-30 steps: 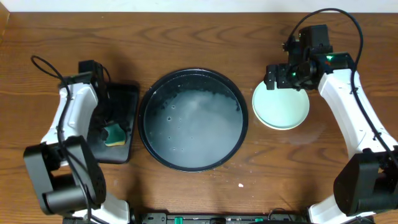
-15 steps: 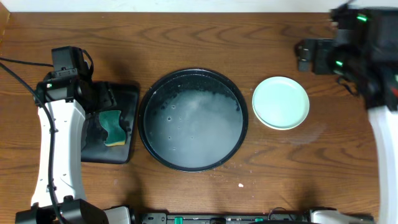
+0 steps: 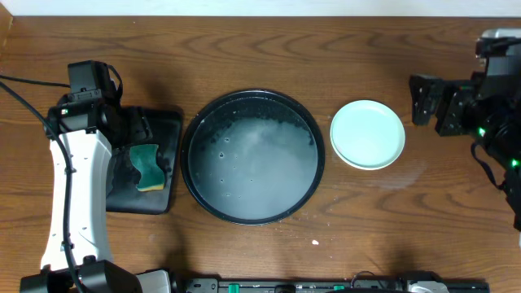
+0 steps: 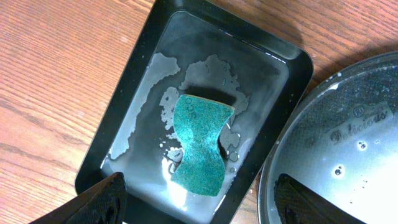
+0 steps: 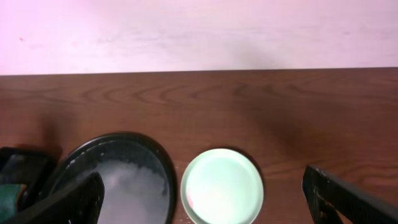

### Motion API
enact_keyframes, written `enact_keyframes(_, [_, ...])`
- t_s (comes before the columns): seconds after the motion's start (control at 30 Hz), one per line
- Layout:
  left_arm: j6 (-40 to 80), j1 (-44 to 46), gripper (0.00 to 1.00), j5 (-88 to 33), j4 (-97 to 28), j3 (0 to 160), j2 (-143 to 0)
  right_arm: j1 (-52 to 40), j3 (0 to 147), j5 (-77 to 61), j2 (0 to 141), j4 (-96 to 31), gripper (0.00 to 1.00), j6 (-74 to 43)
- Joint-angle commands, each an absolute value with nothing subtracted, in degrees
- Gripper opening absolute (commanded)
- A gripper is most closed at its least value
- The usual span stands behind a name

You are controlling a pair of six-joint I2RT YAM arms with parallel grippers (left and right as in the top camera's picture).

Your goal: Clean dirty plates on tray and stack at the side

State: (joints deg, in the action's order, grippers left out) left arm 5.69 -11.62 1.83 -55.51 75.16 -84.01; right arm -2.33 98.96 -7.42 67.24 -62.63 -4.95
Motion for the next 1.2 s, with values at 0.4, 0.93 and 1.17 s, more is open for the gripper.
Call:
enact_keyframes(0.4, [4.97,-11.84,0.76,2.09,-55.66,75.61,-84.23,-1.39,75.24,-5.58,60.69,-38.85,0.99,2.70])
enact_keyframes(0.93, [4.99,-11.81,0.76,2.09,-55.66,75.61,-84.23,-2.02,12.99,-8.40,26.24,7.84,0.99,0.40])
enact_keyframes(1.17, [4.97,-11.84,0.77,2.09,-55.66,75.61,-84.23,-2.04,2.31,-8.43,13.06,9.17,0.99,-0.38])
